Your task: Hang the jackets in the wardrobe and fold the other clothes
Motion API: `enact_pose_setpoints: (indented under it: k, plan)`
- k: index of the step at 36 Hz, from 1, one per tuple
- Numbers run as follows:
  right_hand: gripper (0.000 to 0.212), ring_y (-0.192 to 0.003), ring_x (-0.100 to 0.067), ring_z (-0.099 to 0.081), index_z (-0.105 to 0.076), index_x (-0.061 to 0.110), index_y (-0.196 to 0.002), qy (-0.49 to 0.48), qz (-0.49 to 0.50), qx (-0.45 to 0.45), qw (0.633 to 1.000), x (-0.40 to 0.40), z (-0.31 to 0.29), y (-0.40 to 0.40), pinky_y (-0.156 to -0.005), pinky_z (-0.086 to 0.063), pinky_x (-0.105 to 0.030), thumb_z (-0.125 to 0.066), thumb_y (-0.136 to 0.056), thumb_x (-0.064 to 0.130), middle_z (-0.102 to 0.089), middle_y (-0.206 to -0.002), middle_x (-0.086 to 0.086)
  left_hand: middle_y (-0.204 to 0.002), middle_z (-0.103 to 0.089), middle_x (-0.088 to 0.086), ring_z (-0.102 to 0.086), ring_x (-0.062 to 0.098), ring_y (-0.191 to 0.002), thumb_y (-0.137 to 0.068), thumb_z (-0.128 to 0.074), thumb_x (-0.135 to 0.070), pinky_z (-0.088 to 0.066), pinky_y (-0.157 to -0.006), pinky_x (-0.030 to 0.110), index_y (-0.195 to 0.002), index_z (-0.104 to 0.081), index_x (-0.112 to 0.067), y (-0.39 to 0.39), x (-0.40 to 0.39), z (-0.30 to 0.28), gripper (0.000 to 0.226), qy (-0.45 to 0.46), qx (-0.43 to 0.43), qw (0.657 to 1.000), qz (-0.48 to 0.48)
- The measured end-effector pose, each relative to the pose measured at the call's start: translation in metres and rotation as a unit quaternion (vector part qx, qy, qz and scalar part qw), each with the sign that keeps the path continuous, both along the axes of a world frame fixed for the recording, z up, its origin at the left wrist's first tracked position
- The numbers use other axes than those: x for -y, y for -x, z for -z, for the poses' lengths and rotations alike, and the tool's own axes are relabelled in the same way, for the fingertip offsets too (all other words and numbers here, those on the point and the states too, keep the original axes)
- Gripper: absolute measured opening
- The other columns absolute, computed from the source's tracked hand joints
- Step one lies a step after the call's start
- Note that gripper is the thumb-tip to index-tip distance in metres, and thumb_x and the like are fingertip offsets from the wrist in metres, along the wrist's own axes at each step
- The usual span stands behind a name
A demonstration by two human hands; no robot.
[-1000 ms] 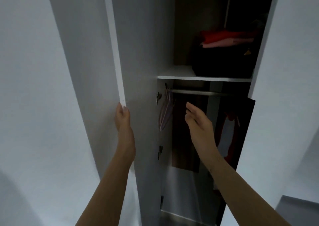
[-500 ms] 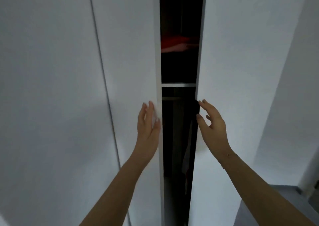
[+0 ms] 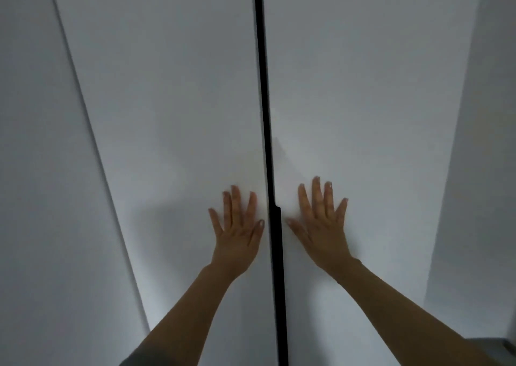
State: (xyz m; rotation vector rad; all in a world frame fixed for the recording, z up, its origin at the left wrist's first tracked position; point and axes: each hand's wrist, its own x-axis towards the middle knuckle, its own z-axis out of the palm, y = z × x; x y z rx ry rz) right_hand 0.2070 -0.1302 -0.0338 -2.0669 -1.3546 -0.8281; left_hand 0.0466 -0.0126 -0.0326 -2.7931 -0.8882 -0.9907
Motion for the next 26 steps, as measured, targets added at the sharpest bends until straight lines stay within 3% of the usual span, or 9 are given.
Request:
enact_pose_setpoints:
  k: [4,7,9,14,20,26]
  plan:
    - [0.069,-0.144,-0.039,-0.015,-0.014,0.016,-0.151,-0.016,0.053,0.031,0.998,-0.027,0.006,-0.012,-0.108,-0.021,-0.069,-0.023,-0.096,0.057,-0.014,-0.157,-0.018,-0.145,0.045,0.003,0.042,0.016,-0.136,-0.098,-0.011,-0.051,0.03,-0.107,0.05,-0.144,0.023,-0.027,-0.018,-0.019,0.004,0.062,-0.019,-0.012,0.999,-0.03]
    - [0.069,-0.145,-0.037,-0.012,-0.014,0.017,-0.152,-0.026,0.072,0.057,0.995,-0.043,0.012,-0.024,-0.109,-0.018,-0.069,-0.024,-0.097,0.058,-0.012,-0.159,-0.017,-0.148,0.039,0.004,0.042,0.015,-0.136,-0.096,-0.009,-0.052,0.03,-0.107,0.051,-0.146,0.026,-0.028,-0.032,-0.031,0.007,0.065,-0.033,-0.008,0.999,-0.043]
    - [0.071,-0.147,-0.036,-0.007,-0.01,0.019,-0.153,-0.026,0.08,0.068,0.994,-0.052,0.015,-0.031,-0.111,-0.014,-0.068,-0.025,-0.097,0.059,-0.008,-0.159,-0.015,-0.148,0.041,0.002,0.042,0.015,-0.136,-0.095,-0.007,-0.052,0.03,-0.107,0.052,-0.141,0.035,-0.035,-0.041,-0.039,0.009,0.065,-0.045,-0.002,0.998,-0.049]
    - [0.069,-0.148,-0.034,0.0,-0.014,0.019,-0.152,-0.054,0.106,0.092,0.989,-0.072,0.02,-0.043,-0.11,-0.015,-0.068,-0.029,-0.097,0.057,-0.01,-0.159,-0.014,-0.146,0.047,-0.005,0.04,0.015,-0.137,-0.095,-0.005,-0.054,0.028,-0.108,0.053,-0.139,0.036,-0.04,-0.056,-0.058,0.013,0.061,-0.054,0.032,0.997,-0.038]
    - [0.067,-0.146,-0.037,-0.01,-0.014,0.018,-0.152,-0.054,0.133,0.117,0.983,-0.08,0.024,-0.049,-0.11,-0.015,-0.069,-0.028,-0.098,0.056,-0.011,-0.158,-0.016,-0.156,0.03,0.003,0.023,0.024,-0.145,-0.1,-0.008,-0.05,0.015,-0.111,0.057,-0.151,0.016,-0.029,-0.064,-0.067,0.022,0.06,-0.124,0.067,0.989,-0.041]
    - [0.061,-0.142,-0.04,-0.023,-0.024,0.017,-0.151,0.002,0.154,0.09,0.984,-0.065,0.01,-0.028,-0.107,-0.027,-0.068,-0.027,-0.099,0.048,-0.021,-0.155,-0.017,-0.147,0.045,-0.006,0.037,0.017,-0.139,-0.095,0.001,-0.055,0.024,-0.11,0.055,-0.141,0.033,-0.039,-0.061,-0.062,0.02,0.058,-0.072,0.036,0.995,-0.062]
